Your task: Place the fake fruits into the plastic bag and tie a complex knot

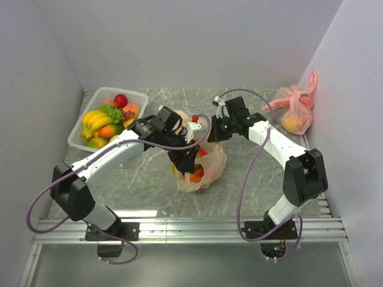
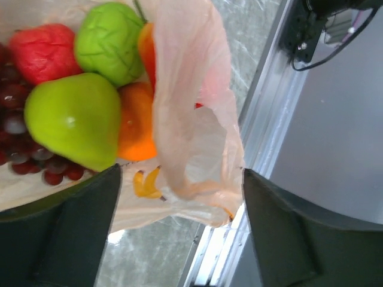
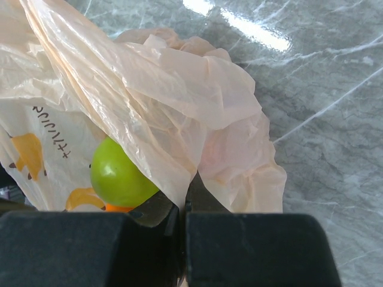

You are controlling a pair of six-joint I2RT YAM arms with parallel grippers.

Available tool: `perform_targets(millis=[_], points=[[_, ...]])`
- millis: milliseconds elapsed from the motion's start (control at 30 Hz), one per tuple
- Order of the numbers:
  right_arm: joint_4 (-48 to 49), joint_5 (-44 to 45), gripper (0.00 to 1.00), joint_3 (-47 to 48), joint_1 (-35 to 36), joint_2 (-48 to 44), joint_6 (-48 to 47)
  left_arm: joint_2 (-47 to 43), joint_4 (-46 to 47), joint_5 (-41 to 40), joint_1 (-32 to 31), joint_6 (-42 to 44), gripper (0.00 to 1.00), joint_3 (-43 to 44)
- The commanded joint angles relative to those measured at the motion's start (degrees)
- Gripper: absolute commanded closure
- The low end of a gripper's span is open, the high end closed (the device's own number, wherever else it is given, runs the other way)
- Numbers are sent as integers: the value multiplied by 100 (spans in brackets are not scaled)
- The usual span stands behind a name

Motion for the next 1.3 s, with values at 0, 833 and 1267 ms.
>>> perform_targets(millis=[0, 833, 1267], points=[[190, -106, 100, 259, -28, -2, -39, 55, 371, 194, -158, -212, 16, -76], [823, -694, 0, -21, -1030, -2381, -1050, 661, 565, -649, -414, -1355, 100, 2015], [2217, -1407, 0, -1937, -961, -4097, -2296, 1382, 1241, -360, -150, -2331, 100, 2674]])
